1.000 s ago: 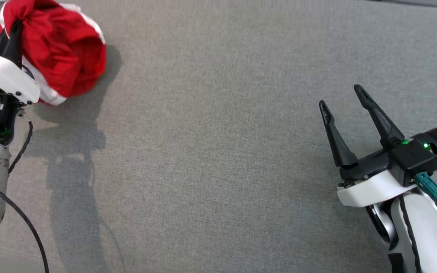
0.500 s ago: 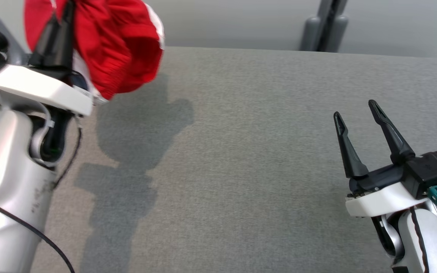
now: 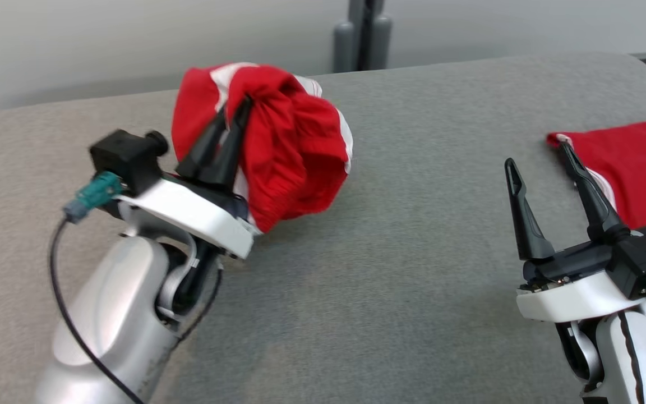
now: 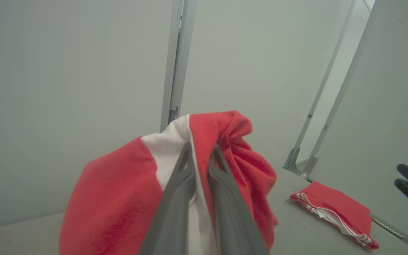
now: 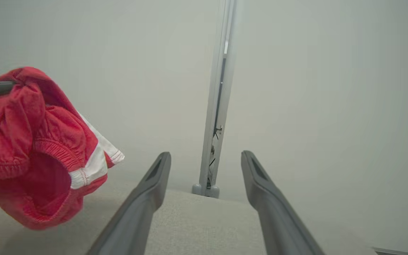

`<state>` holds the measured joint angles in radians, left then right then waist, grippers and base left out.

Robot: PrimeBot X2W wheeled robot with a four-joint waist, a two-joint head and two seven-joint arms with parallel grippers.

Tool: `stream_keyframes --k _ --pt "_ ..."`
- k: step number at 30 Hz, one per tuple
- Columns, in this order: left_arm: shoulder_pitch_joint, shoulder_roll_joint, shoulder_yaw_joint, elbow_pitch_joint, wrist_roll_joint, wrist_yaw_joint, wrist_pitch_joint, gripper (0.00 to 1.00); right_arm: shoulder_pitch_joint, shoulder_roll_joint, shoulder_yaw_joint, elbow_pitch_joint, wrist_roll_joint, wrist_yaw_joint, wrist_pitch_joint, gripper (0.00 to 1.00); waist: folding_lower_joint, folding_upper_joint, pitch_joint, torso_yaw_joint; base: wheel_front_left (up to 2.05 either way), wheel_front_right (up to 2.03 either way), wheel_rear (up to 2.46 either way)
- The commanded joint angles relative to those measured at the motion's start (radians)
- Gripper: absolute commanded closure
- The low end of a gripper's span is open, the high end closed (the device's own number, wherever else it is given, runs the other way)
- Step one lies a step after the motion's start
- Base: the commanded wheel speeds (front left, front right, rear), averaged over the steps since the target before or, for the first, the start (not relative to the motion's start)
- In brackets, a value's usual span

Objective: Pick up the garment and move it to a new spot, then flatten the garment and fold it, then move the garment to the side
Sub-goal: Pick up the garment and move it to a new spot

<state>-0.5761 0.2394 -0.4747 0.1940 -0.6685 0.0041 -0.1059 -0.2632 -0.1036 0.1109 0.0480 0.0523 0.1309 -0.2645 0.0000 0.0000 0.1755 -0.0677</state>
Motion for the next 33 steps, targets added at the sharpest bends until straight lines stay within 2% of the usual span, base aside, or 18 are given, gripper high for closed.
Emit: stream_keyframes --k 1,6,9,13,14,15,16,24,33 --pt "0.01 -0.01 -0.008 0.007 0.011 0.019 -0.002 1.0 0.008 -0.001 -0.005 -0.005 -0.003 0.0 -0.001 0.0 0.0 0.0 0.021 -0.056 0.0 0.0 0.0" --pt "0.017 -0.035 -0.056 0.096 0.08 0.074 -0.02 1.0 0.006 0.017 0.006 -0.022 0.003 0.0 -0.001 0.0 0.0 0.0 0.047 -0.121 0.0 0.0 0.0" --pt "0.019 -0.054 -0.09 0.155 0.099 0.056 -0.041 1.0 0.008 0.024 0.005 -0.026 0.004 0.0 -0.001 0.0 0.0 0.0 0.062 -0.148 0.0 0.0 0.0" --pt "0.011 -0.05 -0.142 0.21 0.154 0.041 -0.079 1.0 0.009 0.031 0.005 -0.027 0.007 0.0 -0.001 0.0 0.0 0.0 0.074 -0.167 0.0 0.0 0.0" --pt "0.013 -0.056 -0.152 0.228 0.166 0.04 -0.092 0.76 0.009 0.032 0.004 -0.027 0.007 0.0 -0.001 0.0 0.0 0.0 0.076 -0.17 0.0 0.0 0.0" --pt "0.014 -0.063 -0.161 0.242 0.174 0.039 -0.104 0.44 0.009 0.034 0.003 -0.027 0.007 0.0 -0.001 0.0 0.0 0.0 0.077 -0.171 0.0 0.0 0.0" --pt "0.016 -0.071 -0.163 0.256 0.176 0.039 -0.112 0.0 0.01 0.036 0.001 -0.027 0.007 0.0 -0.001 0.0 0.0 0.0 0.078 -0.171 0.0 0.0 0.0" --pt "0.022 -0.068 -0.139 0.266 0.195 0.033 -0.154 0.0 0.024 0.04 -0.029 -0.021 -0.006 0.0 -0.001 0.0 0.0 0.0 0.056 -0.114 0.0 0.0 0.0" --pt "0.132 -0.018 0.031 0.06 0.244 0.077 -0.159 0.0 0.053 0.003 -0.042 -0.014 -0.01 0.0 -0.001 0.0 0.0 0.0 -0.027 -0.008 0.0 0.0 0.0"
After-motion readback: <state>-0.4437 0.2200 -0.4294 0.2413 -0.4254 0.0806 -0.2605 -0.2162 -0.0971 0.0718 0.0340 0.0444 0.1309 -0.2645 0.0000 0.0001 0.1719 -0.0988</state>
